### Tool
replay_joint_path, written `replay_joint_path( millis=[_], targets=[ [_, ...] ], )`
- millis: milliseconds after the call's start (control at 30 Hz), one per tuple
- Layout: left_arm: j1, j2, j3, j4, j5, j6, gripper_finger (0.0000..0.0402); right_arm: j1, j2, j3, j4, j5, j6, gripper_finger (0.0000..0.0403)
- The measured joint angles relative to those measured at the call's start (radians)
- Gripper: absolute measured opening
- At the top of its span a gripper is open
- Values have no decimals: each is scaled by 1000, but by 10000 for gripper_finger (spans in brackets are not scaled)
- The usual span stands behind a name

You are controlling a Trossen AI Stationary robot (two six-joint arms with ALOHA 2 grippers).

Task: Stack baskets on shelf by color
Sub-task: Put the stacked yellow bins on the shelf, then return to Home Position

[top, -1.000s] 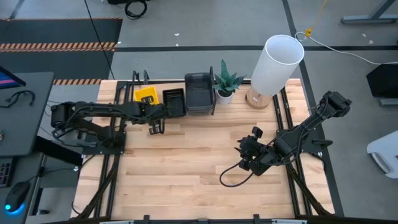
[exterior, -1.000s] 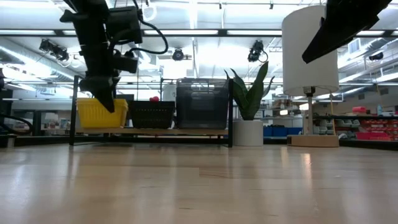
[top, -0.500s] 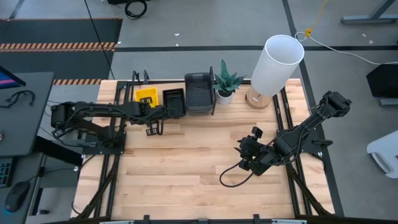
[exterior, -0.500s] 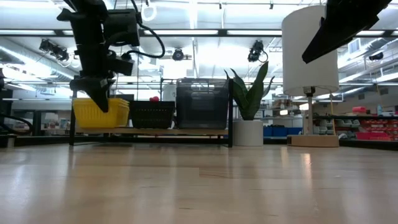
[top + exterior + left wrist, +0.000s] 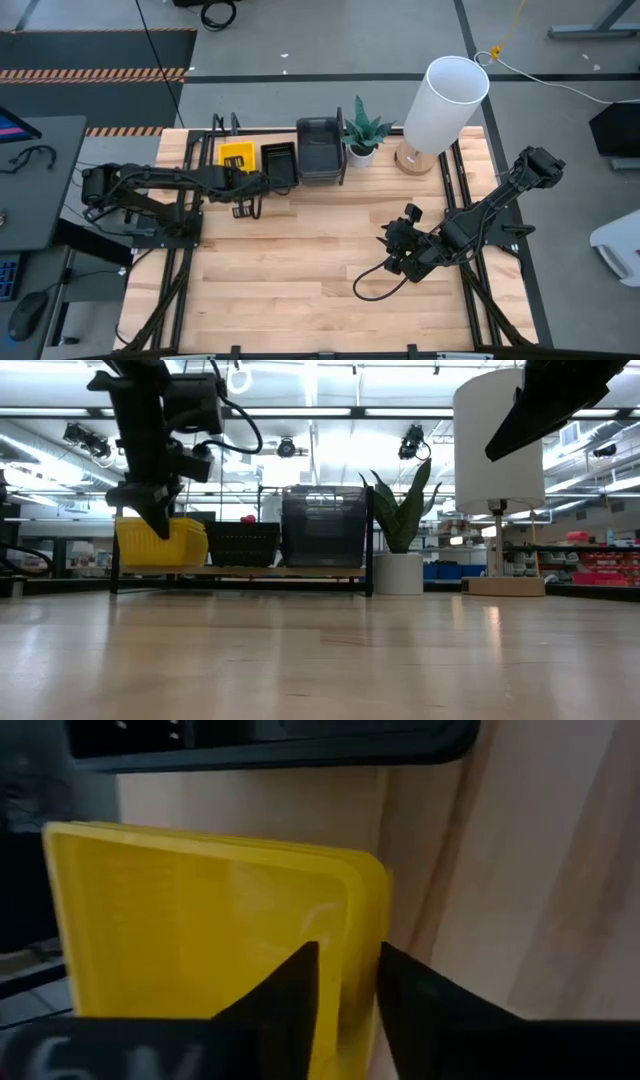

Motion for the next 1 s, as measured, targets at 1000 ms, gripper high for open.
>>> replay_joint_path(
  millis=[1000],
  targets=[
    [-232, -466, -175, 598, 181, -106, 165, -135, -282, -407, 651, -219, -367, 62]
  ],
)
